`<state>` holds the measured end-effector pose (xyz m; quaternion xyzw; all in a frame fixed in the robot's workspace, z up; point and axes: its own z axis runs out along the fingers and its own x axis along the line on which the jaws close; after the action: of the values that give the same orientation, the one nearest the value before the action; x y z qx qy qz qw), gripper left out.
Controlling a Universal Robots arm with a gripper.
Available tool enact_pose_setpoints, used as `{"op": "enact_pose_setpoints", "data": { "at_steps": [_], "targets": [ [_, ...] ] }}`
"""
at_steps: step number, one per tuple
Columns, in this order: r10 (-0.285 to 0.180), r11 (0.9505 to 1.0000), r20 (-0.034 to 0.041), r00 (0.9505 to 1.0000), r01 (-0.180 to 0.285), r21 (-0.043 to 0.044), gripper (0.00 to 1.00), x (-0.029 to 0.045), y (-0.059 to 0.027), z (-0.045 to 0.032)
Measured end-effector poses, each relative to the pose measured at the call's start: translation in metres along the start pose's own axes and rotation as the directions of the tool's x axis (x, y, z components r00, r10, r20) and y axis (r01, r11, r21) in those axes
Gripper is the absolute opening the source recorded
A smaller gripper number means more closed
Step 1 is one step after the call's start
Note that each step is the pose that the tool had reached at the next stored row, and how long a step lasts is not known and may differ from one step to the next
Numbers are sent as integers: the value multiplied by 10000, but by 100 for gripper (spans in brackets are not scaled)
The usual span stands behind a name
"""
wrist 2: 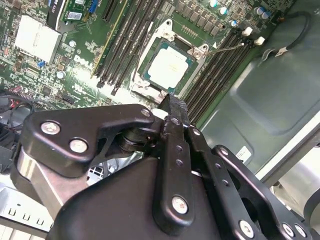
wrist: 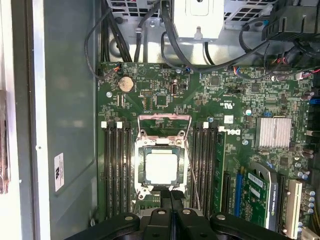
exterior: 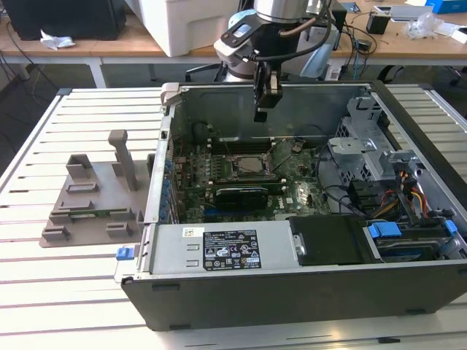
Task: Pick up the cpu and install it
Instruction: 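Place the cpu into insertion slot, then close the cpu cover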
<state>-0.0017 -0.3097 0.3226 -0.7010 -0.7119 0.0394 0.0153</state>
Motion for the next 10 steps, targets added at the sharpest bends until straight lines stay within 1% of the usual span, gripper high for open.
{"op": "enact_pose_setpoints", "data": {
  "at_steps": [9, 10],
  "targets": [
    [-3, 10000, 1, 10000, 3, 0, 11, 0, 6, -6],
    [-9, 10000, -69, 10000, 9, 1, 11, -1, 12, -8]
  ]
}}
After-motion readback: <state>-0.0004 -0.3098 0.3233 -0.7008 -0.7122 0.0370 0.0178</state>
